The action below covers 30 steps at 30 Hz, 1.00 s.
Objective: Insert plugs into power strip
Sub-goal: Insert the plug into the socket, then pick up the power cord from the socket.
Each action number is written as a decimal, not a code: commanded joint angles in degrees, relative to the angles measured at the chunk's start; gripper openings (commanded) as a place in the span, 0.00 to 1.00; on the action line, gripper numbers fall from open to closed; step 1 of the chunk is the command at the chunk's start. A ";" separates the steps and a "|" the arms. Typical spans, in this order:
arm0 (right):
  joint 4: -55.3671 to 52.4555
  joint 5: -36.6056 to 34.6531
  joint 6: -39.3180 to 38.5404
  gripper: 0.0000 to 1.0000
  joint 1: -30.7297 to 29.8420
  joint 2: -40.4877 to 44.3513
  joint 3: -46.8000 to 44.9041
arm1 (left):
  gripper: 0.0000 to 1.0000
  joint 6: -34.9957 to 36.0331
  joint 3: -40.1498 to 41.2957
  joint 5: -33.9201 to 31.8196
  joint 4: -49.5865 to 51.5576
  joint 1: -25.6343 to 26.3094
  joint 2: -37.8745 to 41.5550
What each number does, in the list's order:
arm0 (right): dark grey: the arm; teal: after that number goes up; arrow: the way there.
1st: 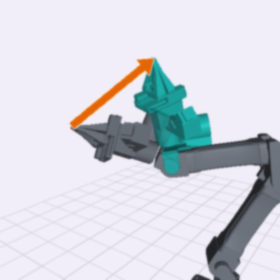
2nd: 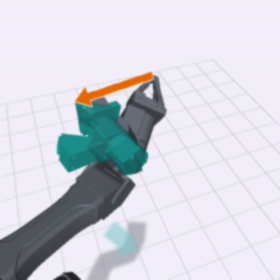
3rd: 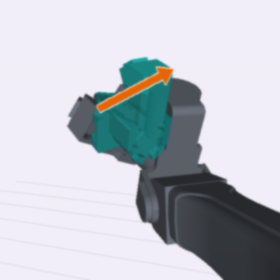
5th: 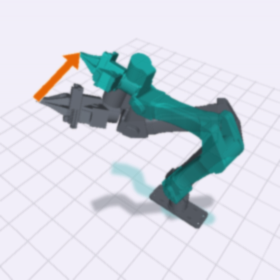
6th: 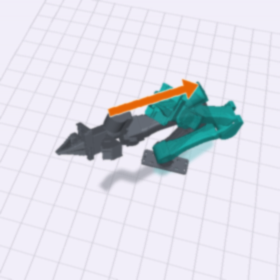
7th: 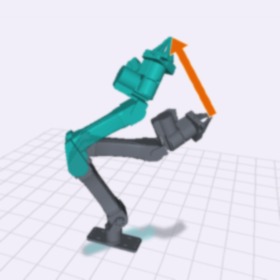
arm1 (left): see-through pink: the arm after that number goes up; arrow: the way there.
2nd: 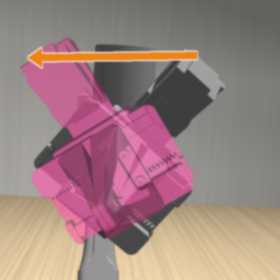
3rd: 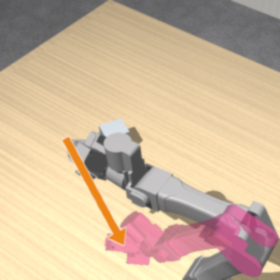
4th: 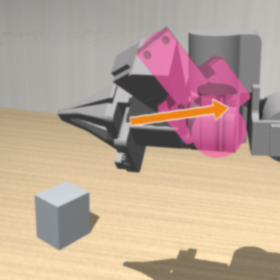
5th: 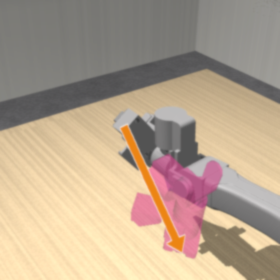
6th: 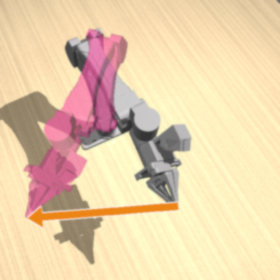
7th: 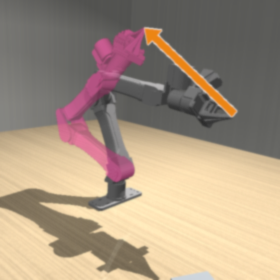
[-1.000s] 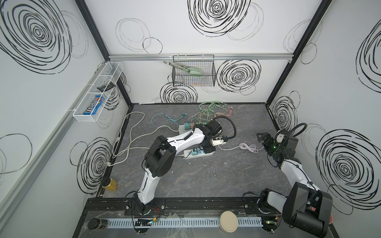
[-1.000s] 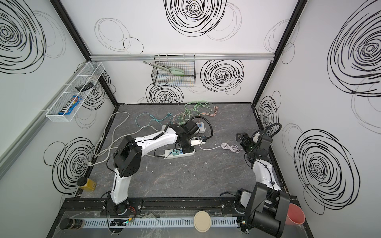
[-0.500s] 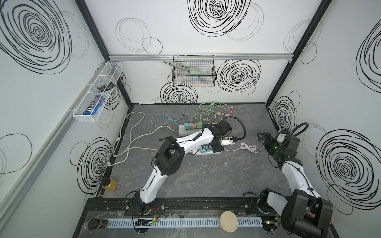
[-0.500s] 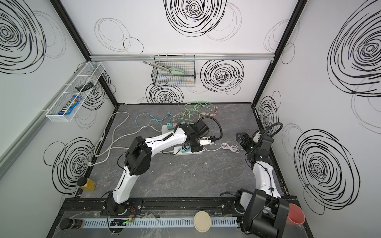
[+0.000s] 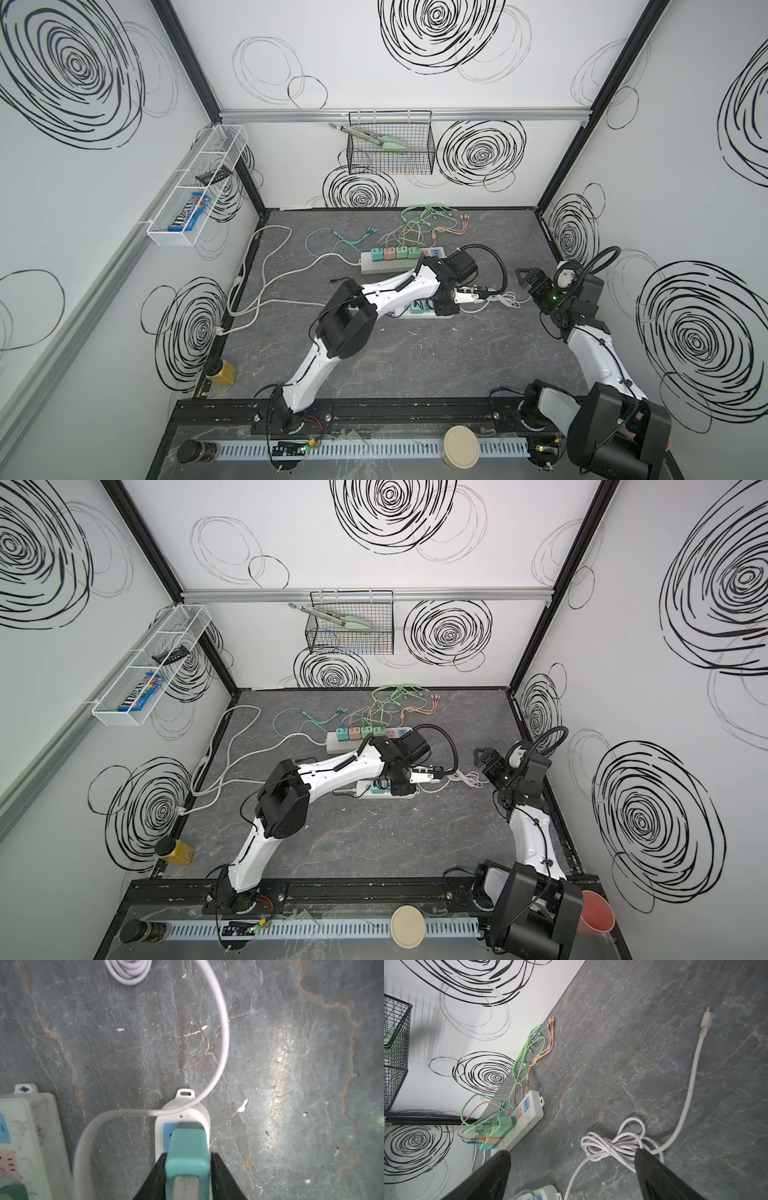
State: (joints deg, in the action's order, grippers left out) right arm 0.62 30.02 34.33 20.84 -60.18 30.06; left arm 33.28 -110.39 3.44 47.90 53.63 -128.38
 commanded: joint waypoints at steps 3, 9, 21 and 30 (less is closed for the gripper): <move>-0.51 0.50 -1.20 0.97 -1.30 -0.06 1.40 | 0.51 -3.73 1.01 0.00 -2.97 -1.96 6.10; -0.62 -0.40 -1.73 0.97 -2.15 -0.36 1.40 | 0.78 -10.23 12.86 3.01 -13.51 -4.04 19.20; -0.62 -2.63 -2.60 0.97 -7.03 -2.52 3.71 | 0.84 -60.64 52.52 -8.63 -42.23 -26.22 46.78; -1.06 -5.71 -3.80 0.97 -10.84 -4.65 6.06 | 0.76 -62.04 59.56 -4.26 -37.47 -27.77 39.36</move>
State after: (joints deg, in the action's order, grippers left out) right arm 0.27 25.76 31.66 10.50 -63.86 34.85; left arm -25.71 -50.78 -2.61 12.25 24.67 -87.35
